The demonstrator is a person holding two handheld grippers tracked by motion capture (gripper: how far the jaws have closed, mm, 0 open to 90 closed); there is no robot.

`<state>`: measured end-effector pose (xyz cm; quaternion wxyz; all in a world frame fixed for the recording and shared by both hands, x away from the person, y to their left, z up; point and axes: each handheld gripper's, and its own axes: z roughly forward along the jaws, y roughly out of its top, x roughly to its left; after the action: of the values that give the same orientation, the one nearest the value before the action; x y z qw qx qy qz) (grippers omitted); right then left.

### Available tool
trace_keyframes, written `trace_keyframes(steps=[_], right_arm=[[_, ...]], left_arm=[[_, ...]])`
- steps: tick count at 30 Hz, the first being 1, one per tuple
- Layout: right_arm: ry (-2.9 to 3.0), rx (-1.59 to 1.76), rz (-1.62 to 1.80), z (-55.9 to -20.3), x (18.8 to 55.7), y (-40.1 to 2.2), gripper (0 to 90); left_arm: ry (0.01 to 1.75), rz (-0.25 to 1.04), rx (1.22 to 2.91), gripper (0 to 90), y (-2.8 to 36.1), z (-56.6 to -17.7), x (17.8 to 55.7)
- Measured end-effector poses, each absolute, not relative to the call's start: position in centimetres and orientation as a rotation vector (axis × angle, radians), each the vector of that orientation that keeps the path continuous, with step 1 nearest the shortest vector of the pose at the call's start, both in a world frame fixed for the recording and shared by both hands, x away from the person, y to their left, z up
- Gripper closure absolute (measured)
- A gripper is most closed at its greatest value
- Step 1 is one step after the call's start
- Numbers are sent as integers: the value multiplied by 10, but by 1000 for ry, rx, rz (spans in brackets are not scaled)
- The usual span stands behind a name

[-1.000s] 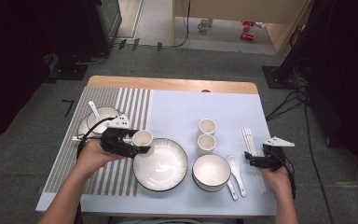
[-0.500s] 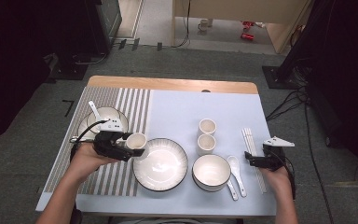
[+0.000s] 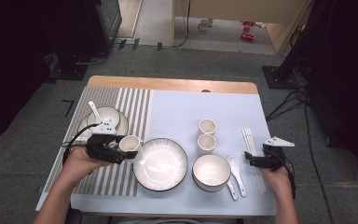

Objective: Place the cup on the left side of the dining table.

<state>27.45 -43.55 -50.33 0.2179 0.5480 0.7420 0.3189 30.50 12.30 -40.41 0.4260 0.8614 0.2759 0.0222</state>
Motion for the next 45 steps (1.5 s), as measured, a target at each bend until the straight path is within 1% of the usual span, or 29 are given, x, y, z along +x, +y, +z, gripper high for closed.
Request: trace_keyframes(steps=[25,45], right_arm=[[2055,1517,883,-503,274,-435,112],[2056,1519,883,-503,275,-436,113]], left_arm=[[788,79,2181,278,150,-420,299],[820,89,2220,278,152,-435,301]])
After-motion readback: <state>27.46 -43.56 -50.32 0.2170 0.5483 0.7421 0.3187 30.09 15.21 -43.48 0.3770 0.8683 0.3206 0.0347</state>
